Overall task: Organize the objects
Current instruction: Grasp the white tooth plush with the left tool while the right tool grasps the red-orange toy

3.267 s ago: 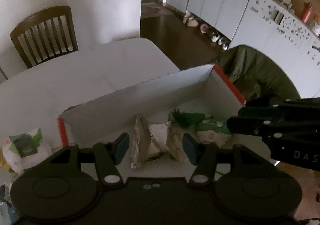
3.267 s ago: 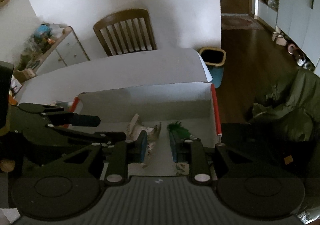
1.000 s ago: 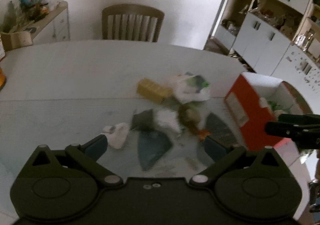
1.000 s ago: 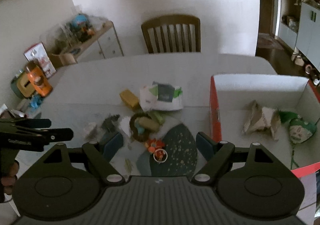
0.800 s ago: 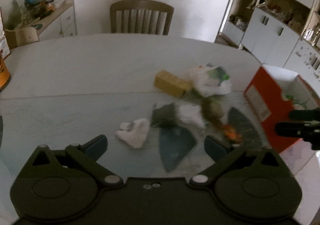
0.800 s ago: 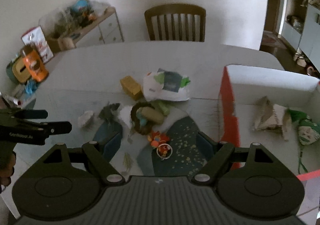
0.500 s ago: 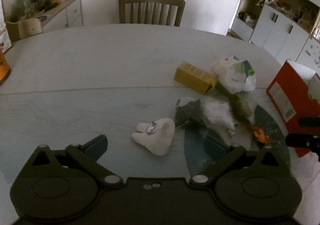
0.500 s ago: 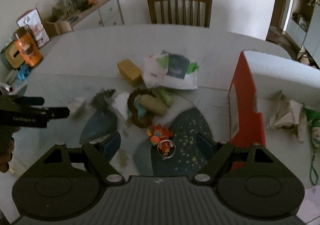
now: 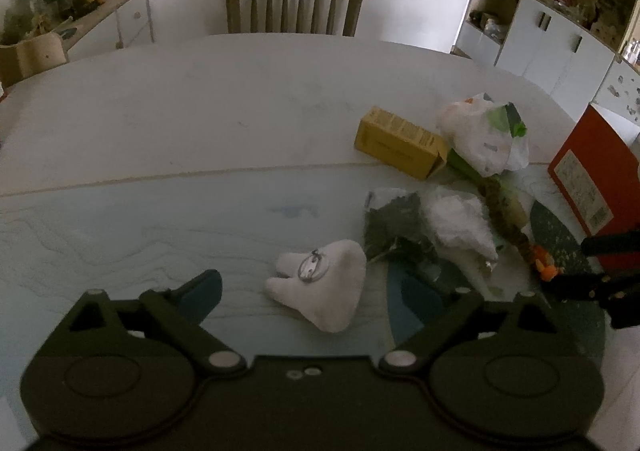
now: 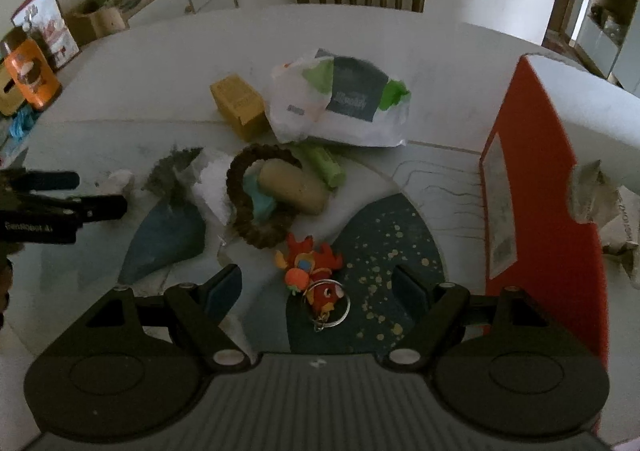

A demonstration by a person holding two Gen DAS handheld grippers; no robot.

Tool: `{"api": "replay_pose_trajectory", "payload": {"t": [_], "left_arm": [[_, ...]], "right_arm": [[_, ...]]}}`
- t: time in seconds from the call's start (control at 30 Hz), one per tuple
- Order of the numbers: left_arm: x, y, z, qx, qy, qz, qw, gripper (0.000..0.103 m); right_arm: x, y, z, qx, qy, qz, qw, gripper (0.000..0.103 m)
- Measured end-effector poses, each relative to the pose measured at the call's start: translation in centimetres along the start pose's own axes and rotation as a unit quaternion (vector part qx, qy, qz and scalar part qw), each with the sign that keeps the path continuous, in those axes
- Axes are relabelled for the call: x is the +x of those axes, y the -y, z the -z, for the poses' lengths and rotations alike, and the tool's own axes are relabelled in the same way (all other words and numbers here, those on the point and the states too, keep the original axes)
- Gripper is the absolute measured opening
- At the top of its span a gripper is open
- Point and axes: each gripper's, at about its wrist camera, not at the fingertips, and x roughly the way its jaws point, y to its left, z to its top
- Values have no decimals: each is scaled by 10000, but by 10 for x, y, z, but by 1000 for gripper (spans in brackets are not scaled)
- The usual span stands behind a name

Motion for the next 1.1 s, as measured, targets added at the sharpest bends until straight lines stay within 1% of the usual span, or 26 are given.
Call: {"api": "replay_pose_trajectory", "payload": {"t": [0.03, 0.2, 0.27, 0.33, 0.43, 0.53, 0.6, 0.67, 0.77, 0.8, 0.87, 0.93, 1.07, 1.1], "left_arm": [[1, -1, 0, -7, -9, 15, 10000, 93], [7, -3, 1, -22, -62, 50, 10000, 83], [9, -5, 1, -85, -95, 71, 9999, 80], [10, -5, 1, -103, -68, 80, 9999, 79], [10, -5, 0, -110, -71, 83, 9999, 77], [10, -4, -1, -97, -72, 121, 9999, 71], [9, -4, -1, -90, -72, 133, 9998, 64], [9, -4, 0, -74, -70, 127, 9999, 61], [9, -3, 0, -30, -66, 83, 9999, 57], [8, -3, 0, -27, -63, 80, 9999, 56], [8, -3, 0, -31, -62, 77, 9999, 55], [8, -3, 1, -27, -71, 68, 9999, 54], [5, -2, 1, -37, -79, 22, 10000, 52], [4, -2, 2, -43, -93, 17, 9999, 52]], "right_arm": [[2, -1, 0, -44, -22, 13, 10000, 82], [10, -3, -1, -109, -73, 10, 9999, 75], [12, -4, -1, -106, -98, -9, 9999, 70], [13, -5, -2, -120, -102, 17, 9999, 69], [15, -6, -3, -114, -129, -12, 9999, 64], [18, -6, -4, -91, -171, -21, 9998, 58], [20, -6, -4, -46, -200, -11, 9998, 53], [20, -5, -4, -23, -189, -3, 9998, 52], [20, -4, -4, 36, -194, -1, 9998, 42], [20, -4, -5, 50, -195, -11, 9998, 39], [19, -4, -4, 54, -183, -4, 9998, 38], [18, -5, -3, 44, -178, 41, 9998, 34], [16, -5, 1, 58, -148, 39, 9999, 33], [15, -4, 1, 56, -134, 24, 9999, 31]]}}
